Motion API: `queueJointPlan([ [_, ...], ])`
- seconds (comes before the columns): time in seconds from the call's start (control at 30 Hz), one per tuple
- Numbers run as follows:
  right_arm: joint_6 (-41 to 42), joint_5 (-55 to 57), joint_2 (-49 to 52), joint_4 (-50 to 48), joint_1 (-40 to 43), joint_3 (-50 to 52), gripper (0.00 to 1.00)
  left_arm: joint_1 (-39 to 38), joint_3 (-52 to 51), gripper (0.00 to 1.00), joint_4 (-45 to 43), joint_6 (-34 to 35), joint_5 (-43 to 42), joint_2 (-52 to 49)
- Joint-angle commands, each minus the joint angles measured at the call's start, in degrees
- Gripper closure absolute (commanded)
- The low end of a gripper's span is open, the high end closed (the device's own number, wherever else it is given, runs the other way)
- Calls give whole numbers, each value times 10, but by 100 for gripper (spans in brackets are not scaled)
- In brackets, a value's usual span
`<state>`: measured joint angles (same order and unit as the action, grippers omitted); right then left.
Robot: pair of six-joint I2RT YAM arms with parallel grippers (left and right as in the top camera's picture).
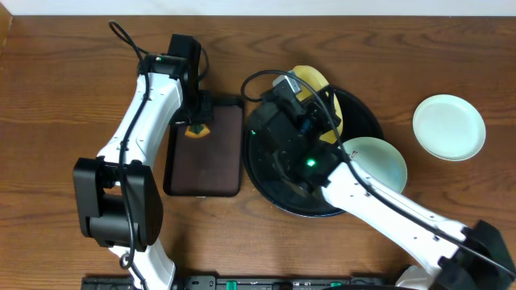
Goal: Clean dirty plates on tray and stack at the side
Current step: 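Lift the yellow plate with the right gripper and stack it on the pale green plate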
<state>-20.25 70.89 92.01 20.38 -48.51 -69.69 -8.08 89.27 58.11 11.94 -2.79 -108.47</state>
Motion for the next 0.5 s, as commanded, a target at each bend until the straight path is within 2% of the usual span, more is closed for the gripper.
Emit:
queueJointPlan([
  [0.0, -16, 68, 9, -17, -2, -6, 99, 0, -2, 92, 1, -5, 7, -4],
  [0.27, 1, 46, 9, -38, -7, -6, 99, 0, -2, 92, 1, -5, 7, -4],
  [0.37, 4, -35, 9, -16, -4, -6, 99, 0, -2, 92, 1, -5, 7, -4],
  [0.47, 73, -158, 9, 28, 8, -6, 99, 0, -2, 92, 1, -5, 7, -4],
])
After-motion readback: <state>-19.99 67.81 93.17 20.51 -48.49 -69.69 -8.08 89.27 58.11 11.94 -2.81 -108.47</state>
